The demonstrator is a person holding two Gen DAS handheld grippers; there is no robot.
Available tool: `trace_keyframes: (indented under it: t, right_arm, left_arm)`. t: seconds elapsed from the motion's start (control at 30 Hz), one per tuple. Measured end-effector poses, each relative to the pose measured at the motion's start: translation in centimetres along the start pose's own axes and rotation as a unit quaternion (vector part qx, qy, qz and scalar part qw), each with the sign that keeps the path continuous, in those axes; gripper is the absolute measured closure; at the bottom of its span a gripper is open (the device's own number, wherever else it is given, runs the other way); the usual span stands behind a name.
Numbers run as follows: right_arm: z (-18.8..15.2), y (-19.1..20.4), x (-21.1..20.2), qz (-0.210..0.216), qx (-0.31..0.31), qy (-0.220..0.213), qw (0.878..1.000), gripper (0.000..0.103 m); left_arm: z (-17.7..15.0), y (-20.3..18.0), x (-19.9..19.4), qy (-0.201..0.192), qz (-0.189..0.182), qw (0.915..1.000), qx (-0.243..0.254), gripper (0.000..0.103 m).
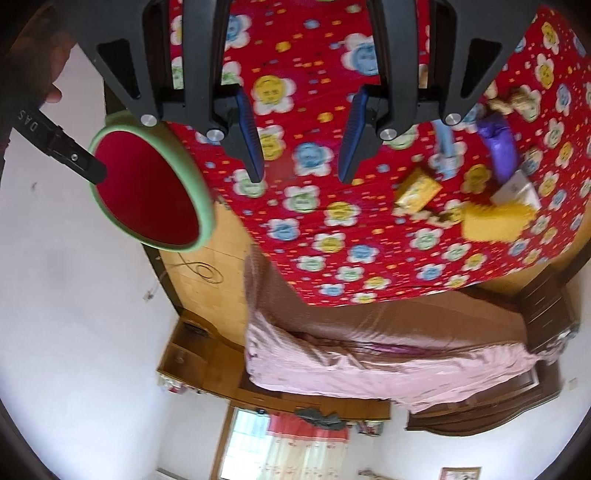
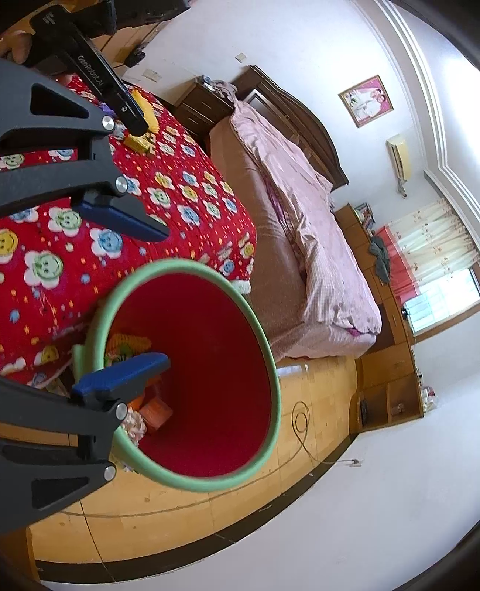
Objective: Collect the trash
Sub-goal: 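Move both open tools back over the trash on the quilt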
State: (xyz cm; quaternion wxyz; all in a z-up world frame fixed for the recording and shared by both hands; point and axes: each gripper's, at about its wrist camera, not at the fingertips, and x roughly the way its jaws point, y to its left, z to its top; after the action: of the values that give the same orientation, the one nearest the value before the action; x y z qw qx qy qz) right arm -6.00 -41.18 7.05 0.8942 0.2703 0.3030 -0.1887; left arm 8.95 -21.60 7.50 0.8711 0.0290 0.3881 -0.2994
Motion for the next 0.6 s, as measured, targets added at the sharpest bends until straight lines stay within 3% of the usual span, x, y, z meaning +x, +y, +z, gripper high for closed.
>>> trace_keyframes:
  t: [0.27, 0.47, 0.6]
  right_arm:
    - [-1.0, 2.7, 1.1, 0.011, -0.016, 0.015, 1.000, 0.036]
    - [-1.7, 4.0, 1.9, 0.014, -0.027, 0.026, 0.999, 0.035]
    - [-2.1, 4.6, 2.5, 0.013, -0.030, 0.034, 0.999, 0.035]
  left_arm:
    - [-0.7, 4.8, -0.7, -0.002, 0.043, 0.9984, -0.036, 0.062]
    - [-1.1, 8.7, -0.6, 0.001, 0.091, 0.9933, -0.071, 0.062]
    - [-1.4, 10.8, -0.2, 0.007, 0.104, 0.9900, -0.094, 0.062]
